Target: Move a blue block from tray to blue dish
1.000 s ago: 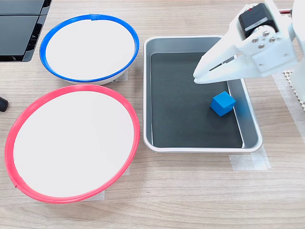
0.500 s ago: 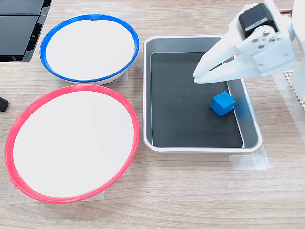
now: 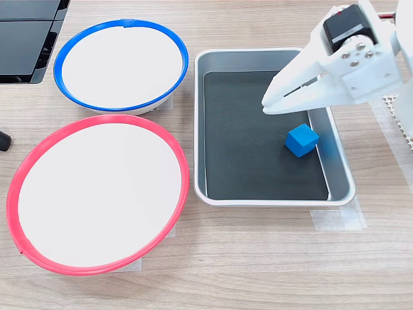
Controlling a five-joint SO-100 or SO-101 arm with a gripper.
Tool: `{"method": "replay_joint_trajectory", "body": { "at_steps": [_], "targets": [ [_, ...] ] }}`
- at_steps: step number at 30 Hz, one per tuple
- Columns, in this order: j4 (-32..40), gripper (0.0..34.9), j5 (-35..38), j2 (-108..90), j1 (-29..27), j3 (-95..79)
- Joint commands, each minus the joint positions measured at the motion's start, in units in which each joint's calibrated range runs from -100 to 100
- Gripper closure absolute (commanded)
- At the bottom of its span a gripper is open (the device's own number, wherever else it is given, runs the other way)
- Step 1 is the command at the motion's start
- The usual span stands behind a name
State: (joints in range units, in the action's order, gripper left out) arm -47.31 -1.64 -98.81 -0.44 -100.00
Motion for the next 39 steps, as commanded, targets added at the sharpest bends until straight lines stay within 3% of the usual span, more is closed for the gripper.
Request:
{"method": "replay_joint_trajectory", "body": {
  "at_steps": [1, 8, 11, 12, 16, 18, 21, 26, 34, 39],
  "targets": [
    [-0.2, 34.6, 1.1, -0.3, 1.7, 0.0],
    [-5.2, 34.6, 5.8, 15.9, -0.5, 14.7],
    [-12.7, 34.2, 8.6, 27.5, -1.3, 29.3],
    [-15.6, 32.1, 9.5, 30.8, -1.9, 33.2],
    [-26.4, 17.3, 14.3, 42.5, -3.0, 44.3],
    [-28.1, 17.5, 16.5, 46.1, -3.4, 46.1],
    [-28.8, 17.2, 19.2, 50.4, -3.7, 46.3],
    [-27.1, 13.4, 22.3, 56.2, -2.1, 44.4],
    [-21.4, 12.8, 24.0, 62.3, -0.2, 40.3],
    [-18.0, 14.7, 24.7, 67.2, 0.8, 39.0]
  ]
}}
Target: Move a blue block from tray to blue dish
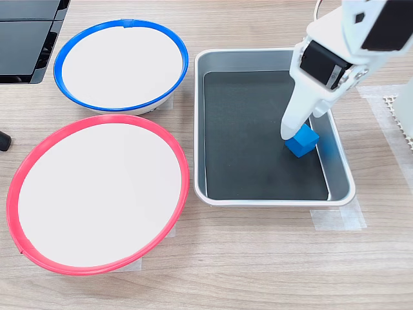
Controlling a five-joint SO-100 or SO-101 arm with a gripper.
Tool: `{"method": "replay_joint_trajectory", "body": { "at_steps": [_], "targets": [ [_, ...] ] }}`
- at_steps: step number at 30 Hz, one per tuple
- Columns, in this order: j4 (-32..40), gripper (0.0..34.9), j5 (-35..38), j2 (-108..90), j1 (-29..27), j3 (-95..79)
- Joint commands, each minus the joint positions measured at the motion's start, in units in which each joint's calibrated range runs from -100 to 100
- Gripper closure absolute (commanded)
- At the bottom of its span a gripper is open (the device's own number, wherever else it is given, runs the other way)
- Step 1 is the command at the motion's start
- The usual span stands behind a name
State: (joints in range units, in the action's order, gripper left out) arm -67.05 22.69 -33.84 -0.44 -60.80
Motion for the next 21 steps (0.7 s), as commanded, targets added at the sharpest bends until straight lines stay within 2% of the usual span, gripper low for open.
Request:
{"method": "replay_joint_trajectory", "body": {
  "at_steps": [1, 8, 12, 14, 15, 16, 21],
  "targets": [
    [2.5, 15.0, 0.4, 3.0, 1.0, -0.5],
    [7.5, 17.2, 0.3, 7.5, 3.0, -1.7],
    [7.7, 21.6, 0.2, 8.7, 4.0, -1.4],
    [7.5, 26.2, 0.1, 9.1, 4.4, -1.1],
    [7.2, 32.8, -0.1, 9.2, 4.6, -0.4],
    [6.9, 34.6, -0.1, 9.3, 4.6, -0.1],
    [1.3, 34.7, -2.1, 9.3, 4.1, 12.1]
  ]
}}
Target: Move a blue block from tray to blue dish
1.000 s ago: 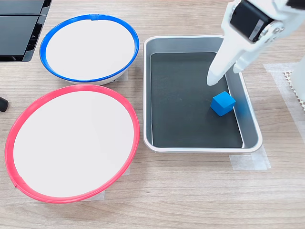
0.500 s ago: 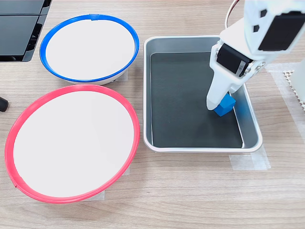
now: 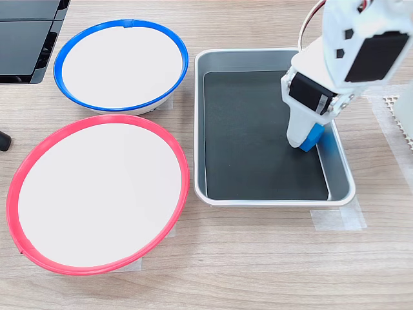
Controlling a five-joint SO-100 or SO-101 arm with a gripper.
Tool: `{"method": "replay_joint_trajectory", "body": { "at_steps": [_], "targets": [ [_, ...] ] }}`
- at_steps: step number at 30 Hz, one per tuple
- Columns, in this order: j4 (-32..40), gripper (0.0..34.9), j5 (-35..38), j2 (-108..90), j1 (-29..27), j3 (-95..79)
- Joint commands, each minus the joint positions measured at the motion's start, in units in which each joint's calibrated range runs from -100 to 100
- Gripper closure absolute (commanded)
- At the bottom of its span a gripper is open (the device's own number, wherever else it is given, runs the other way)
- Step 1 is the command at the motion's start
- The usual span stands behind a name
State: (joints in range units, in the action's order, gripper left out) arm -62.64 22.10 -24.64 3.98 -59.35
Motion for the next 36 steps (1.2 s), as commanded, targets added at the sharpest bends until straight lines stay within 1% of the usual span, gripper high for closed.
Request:
{"method": "replay_joint_trajectory", "body": {
  "at_steps": [1, 3, 5, 6, 7, 11, 12, 14, 15, 16, 17, 18, 20, 21, 22, 23, 25, 26, 27, 28, 29, 30, 31, 32, 33, 35, 36],
  "targets": [
    [-3.7, 34.7, -2.4, 0.2, -0.6, 15.0],
    [-2.3, 34.7, -4.7, 1.1, -1.6, 23.3],
    [2.3, 34.7, -6.5, 3.1, -3.3, 29.8],
    [5.3, 34.7, -7.1, 5.2, -5.0, 33.3],
    [7.2, 34.7, -7.3, 6.7, -6.0, 35.0],
    [18.9, 34.6, -7.4, 17.5, -12.3, 41.6],
    [21.0, 34.2, -6.9, 20.5, -13.4, 42.6],
    [24.3, 34.4, -5.8, 26.6, -15.2, 44.1],
    [27.4, 31.6, -5.0, 31.1, -16.3, 45.1],
    [29.0, 30.8, -4.4, 33.2, -16.6, 45.4],
    [32.2, 29.1, -3.8, 36.7, -17.4, 46.1],
    [34.0, 26.8, -3.5, 38.4, -17.7, 46.6],
    [37.0, 20.1, -3.0, 41.7, -18.1, 48.1],
    [38.7, 15.3, -2.9, 42.8, -18.1, 48.7],
    [39.5, 13.3, -2.9, 42.8, -18.1, 48.7],
    [40.7, 11.4, -3.0, 42.7, -18.1, 48.7],
    [42.8, 10.6, -3.5, 41.1, -17.9, 47.7],
    [45.3, 10.2, -4.1, 38.5, -17.5, 45.9],
    [47.7, 12.1, -5.2, 35.6, -17.1, 43.9],
    [49.3, 15.2, -6.4, 33.4, -16.9, 42.3],
    [51.8, 22.0, -8.9, 28.9, -16.5, 39.0],
    [53.2, 27.7, -11.4, 24.4, -16.1, 35.9],
    [53.9, 34.1, -12.9, 21.2, -15.6, 33.4],
    [54.1, 34.6, -17.3, 11.6, -14.5, 25.0],
    [53.7, 34.7, -18.9, 8.0, -14.0, 21.4],
    [52.2, 34.7, -20.6, -0.7, -12.7, 11.8],
    [52.7, 34.7, -20.6, -5.2, -11.8, 5.8]
  ]
}}
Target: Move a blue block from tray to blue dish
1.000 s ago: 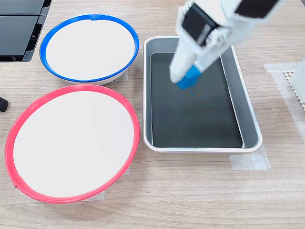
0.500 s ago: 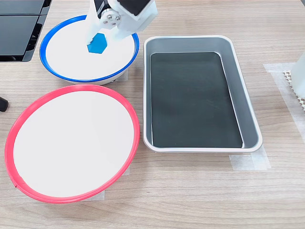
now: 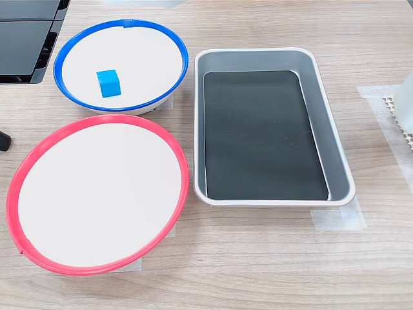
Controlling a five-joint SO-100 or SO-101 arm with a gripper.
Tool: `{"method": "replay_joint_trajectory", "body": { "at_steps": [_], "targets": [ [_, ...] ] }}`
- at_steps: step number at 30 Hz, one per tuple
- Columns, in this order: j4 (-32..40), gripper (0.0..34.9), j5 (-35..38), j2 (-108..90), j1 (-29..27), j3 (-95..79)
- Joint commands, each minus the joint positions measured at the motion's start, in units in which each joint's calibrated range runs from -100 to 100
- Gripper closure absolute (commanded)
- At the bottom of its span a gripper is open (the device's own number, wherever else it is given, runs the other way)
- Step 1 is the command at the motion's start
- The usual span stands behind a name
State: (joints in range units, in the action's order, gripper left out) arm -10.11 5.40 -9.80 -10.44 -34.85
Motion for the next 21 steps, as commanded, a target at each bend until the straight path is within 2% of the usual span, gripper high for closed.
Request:
{"method": "replay_joint_trajectory", "body": {
  "at_steps": [1, 5, 11, 15, 21],
  "targets": [
    [0.7, 34.7, -3.9, -23.8, 3.2, -24.0],
    [-0.2, 34.8, -3.9, -41.0, 4.9, -43.4],
    [-14.0, 34.8, -3.5, -68.2, 5.4, -62.2],
    [-24.4, 34.8, -4.3, -78.6, 4.6, -65.2],
    [-34.7, 34.7, -5.9, -87.0, 2.9, -65.2]
  ]
}}
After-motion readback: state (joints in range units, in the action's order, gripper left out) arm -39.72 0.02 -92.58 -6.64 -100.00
